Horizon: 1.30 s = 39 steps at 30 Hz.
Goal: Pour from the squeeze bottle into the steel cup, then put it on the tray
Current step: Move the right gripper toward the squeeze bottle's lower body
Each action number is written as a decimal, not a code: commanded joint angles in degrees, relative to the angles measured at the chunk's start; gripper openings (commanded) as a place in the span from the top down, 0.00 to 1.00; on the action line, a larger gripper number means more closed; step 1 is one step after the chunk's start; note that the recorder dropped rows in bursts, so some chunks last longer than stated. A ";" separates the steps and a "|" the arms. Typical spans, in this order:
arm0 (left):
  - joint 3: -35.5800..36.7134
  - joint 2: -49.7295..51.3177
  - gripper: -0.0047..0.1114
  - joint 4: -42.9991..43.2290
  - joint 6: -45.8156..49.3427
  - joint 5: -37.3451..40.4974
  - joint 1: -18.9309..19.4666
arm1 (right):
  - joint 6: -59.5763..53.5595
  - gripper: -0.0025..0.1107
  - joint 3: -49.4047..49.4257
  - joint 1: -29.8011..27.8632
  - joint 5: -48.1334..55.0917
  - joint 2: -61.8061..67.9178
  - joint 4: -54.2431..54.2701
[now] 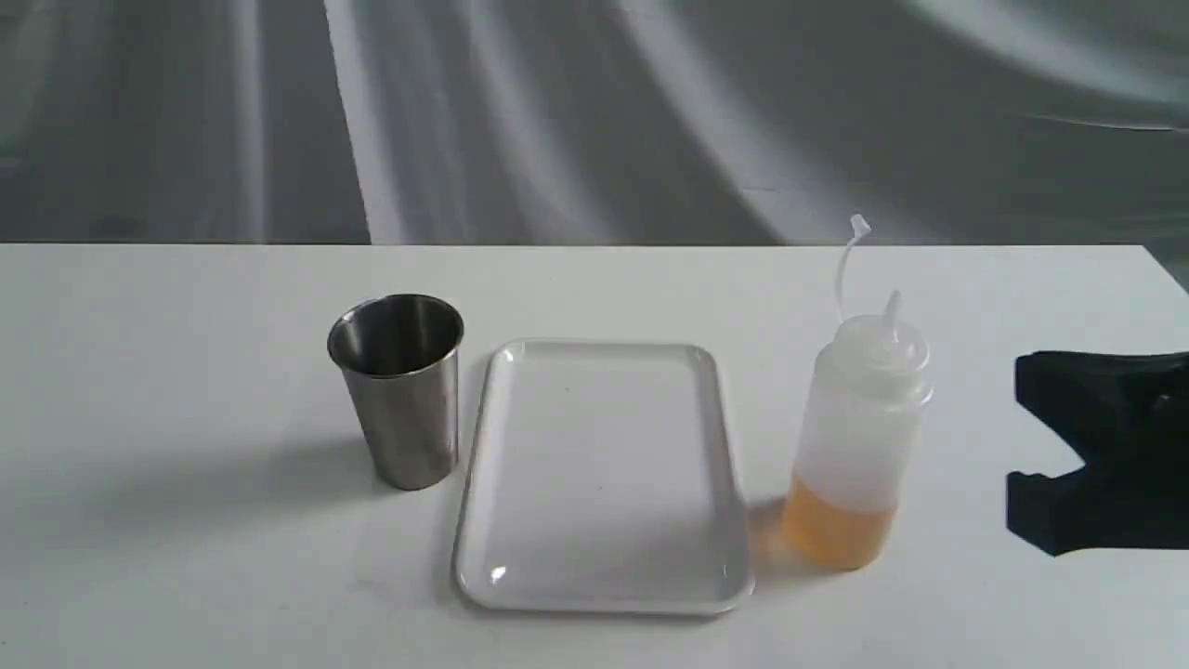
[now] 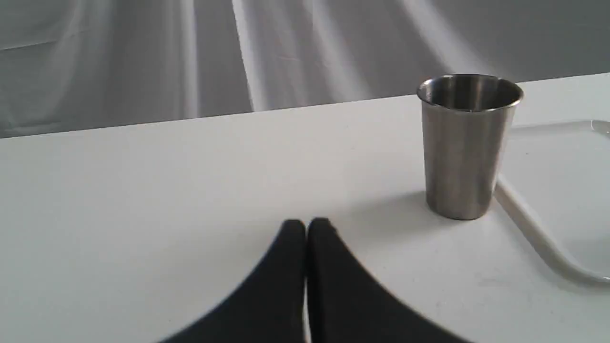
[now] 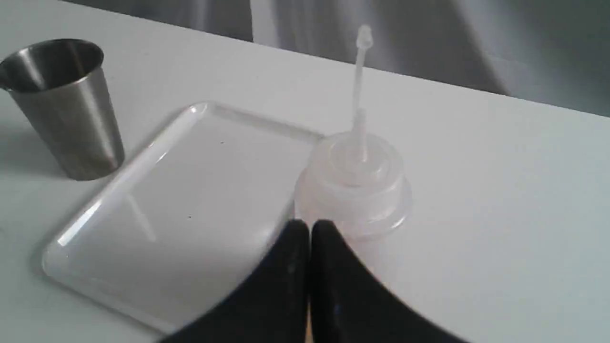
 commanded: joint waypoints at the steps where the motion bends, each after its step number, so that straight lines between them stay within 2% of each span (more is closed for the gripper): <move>1: 0.25 -0.15 0.96 -0.04 -0.24 -0.39 -0.33 | -9.60 0.98 2.89 -0.37 -8.11 3.52 8.49; 6: 0.25 -0.15 0.96 -0.04 -0.05 -0.39 -0.33 | -20.54 0.98 10.78 -0.37 -19.50 6.94 20.07; 10: 0.25 -0.15 0.96 -0.04 -0.05 -0.39 -0.33 | -23.36 0.98 14.57 -0.37 -24.58 10.44 25.80; 21: 0.25 -0.15 0.96 -0.04 -0.17 -0.39 -0.33 | -25.81 0.98 15.71 -0.37 -44.02 31.23 29.21; 28: 0.25 -0.15 0.96 -0.04 -0.17 -0.39 -0.33 | -26.02 0.96 15.73 -0.37 -45.63 36.30 29.21; 32: 0.25 -0.15 0.96 -0.04 -0.05 -0.39 -0.33 | -26.02 0.86 15.73 -0.37 -46.68 36.30 29.21; 39: 0.25 -0.15 0.96 -0.04 -0.05 -0.39 -0.33 | -26.02 0.45 15.73 -0.37 -47.43 36.30 28.08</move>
